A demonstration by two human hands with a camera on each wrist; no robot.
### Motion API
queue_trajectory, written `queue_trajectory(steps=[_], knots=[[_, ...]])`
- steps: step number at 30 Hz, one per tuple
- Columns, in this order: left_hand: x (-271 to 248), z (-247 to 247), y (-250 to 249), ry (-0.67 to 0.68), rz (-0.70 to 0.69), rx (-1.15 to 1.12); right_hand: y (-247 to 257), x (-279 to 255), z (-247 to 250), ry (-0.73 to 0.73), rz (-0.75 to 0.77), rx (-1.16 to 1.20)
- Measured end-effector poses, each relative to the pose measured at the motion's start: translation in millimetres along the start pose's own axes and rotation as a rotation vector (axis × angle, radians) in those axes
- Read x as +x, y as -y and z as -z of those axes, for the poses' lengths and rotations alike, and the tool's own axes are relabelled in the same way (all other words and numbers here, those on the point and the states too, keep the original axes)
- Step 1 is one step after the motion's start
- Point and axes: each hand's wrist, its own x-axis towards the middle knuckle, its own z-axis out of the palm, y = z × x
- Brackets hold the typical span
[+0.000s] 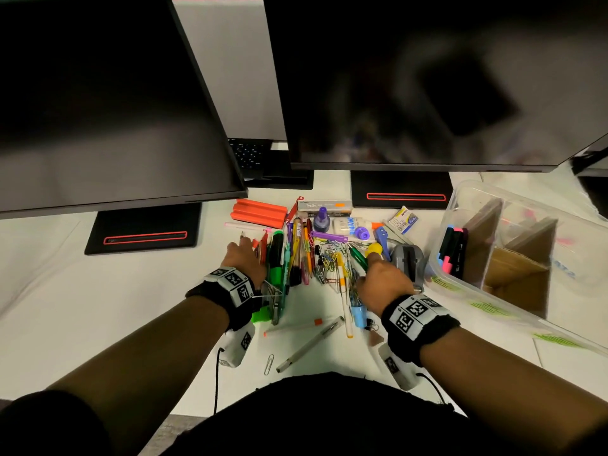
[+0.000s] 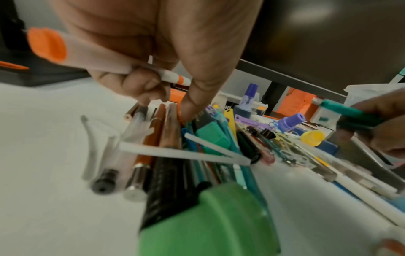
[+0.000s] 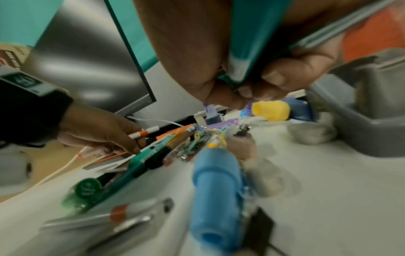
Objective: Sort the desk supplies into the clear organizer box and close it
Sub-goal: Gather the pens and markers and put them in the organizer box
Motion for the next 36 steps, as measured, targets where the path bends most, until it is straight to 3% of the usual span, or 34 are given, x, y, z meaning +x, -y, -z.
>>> queue_trajectory(steps=[7, 10, 16, 25, 36], knots=[[7.0, -3.1, 7.1, -0.012, 0.040, -0.031, 23.1, -8.8, -15.4, 0.226, 0.237, -0.141], [9.7, -1.9, 5.6, -0.008, 0.036, -0.040, 19.2, -7.1, -20.6, 0.261, 0.243, -0.246], [13.5, -2.7, 8.3, 0.021, 0.023, 0.041, 13.7, 5.8, -17.5, 0.196, 0.176, -0.254], [10.1, -10.5, 2.0, 0.059, -0.026, 0.138, 25.4, 15.1, -4.0, 0.132, 0.047, 0.027], [8.9, -4.3, 4.2, 0.124, -0.081, -0.207, 64.9, 34.0, -3.7, 0.239, -0.021, 0.452]])
